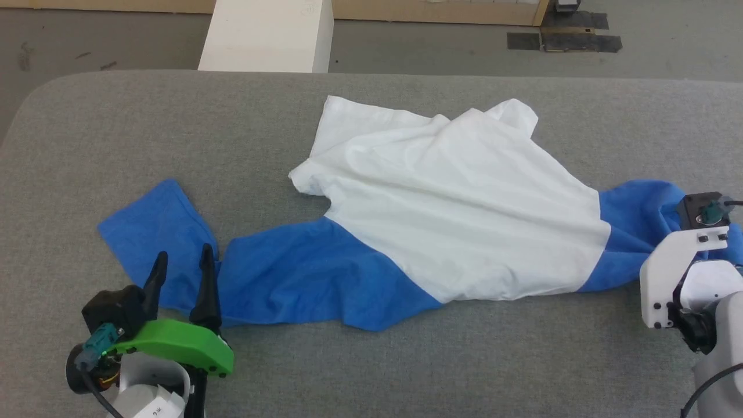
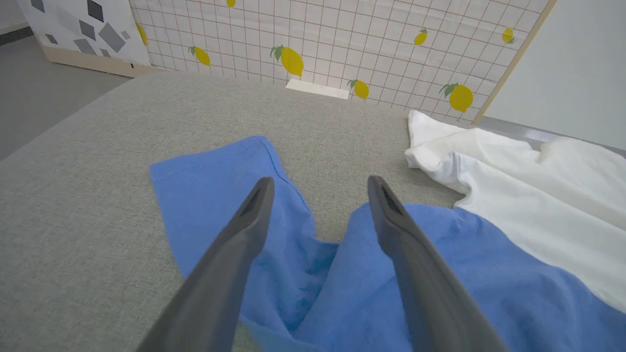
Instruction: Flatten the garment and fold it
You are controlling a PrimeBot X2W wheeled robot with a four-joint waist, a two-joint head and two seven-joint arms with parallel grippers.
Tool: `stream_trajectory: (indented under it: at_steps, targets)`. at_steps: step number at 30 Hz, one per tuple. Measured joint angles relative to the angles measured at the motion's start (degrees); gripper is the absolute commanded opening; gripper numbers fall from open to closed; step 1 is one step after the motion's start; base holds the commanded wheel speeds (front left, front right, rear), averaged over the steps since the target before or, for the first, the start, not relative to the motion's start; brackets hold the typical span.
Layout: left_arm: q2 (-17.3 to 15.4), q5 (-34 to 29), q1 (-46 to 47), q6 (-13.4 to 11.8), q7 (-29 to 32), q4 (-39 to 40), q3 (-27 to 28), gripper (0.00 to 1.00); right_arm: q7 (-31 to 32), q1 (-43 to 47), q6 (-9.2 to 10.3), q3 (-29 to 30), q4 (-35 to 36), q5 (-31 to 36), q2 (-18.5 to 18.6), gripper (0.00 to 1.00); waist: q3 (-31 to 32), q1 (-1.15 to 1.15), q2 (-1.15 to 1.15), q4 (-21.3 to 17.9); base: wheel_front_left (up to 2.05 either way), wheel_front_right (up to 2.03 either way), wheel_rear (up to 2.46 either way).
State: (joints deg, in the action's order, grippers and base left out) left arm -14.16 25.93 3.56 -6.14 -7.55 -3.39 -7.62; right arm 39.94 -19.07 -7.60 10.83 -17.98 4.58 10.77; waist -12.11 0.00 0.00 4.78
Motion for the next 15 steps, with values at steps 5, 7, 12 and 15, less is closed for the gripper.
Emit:
stream_trajectory:
  at_steps: [5,7,12,15]
  targets:
    - [0.0,0.3,0.0,0.0,0.8,-0.3,-0.7,1.0,-2.9,0.2,0.01,3.4,2.3,-2.4,-3.6,1.0,1.0,0.0,0.0,-0.1,0.0,0.0,0.0]
    - [0.0,0.3,0.0,0.0,1.5,-0.1,-1.0,1.0,-3.8,1.1,0.01,4.9,5.6,-4.3,-4.7,1.0,1.5,0.0,0.0,-0.2,0.0,0.0,0.0]
    - [0.6,1.4,-0.5,-0.4,5.7,0.3,-2.2,1.0,-5.2,6.9,0.01,9.0,14.9,-8.9,-7.2,1.0,2.7,0.0,0.0,-0.9,0.0,0.0,0.0]
    - [1.5,2.7,-1.8,-0.6,10.5,0.9,-3.6,1.0,-5.8,11.0,0.01,11.1,19.8,-11.2,-7.7,1.0,3.2,0.0,0.0,-1.6,0.0,0.0,0.0]
